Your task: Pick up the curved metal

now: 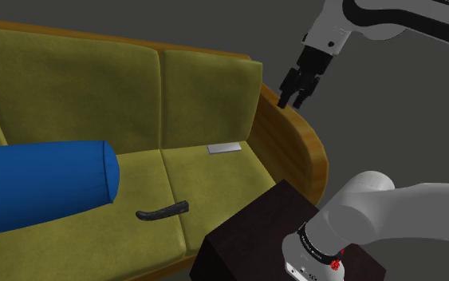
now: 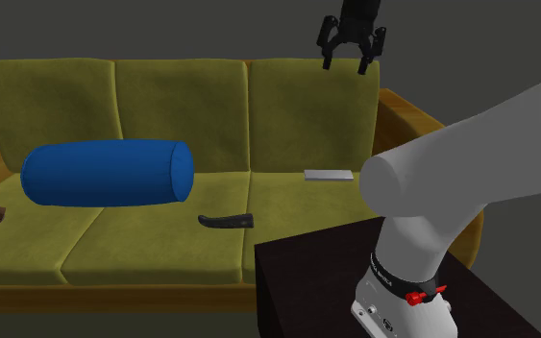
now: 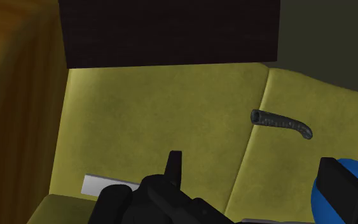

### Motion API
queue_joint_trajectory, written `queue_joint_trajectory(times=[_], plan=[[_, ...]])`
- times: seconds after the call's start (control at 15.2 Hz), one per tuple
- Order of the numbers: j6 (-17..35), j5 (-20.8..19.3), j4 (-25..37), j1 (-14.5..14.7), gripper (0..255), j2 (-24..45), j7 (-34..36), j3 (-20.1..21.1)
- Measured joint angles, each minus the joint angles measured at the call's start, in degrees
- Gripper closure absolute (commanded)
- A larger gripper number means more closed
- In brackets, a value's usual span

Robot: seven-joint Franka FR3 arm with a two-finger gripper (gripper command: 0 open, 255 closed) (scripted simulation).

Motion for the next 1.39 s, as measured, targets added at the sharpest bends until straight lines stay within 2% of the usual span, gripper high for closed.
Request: queue_joint_trajectory(times=[0.2,0.53,1.39], plan=[[2.0,0.0,-0.9,0.8,0,1.3,-1.8,-0.1],[10.9,0.6,-5.2,4.2,0,6.8,-8.4,0.4],[32.2,3.0,-7.9,13.0,0,27.0,-26.3,2.7]])
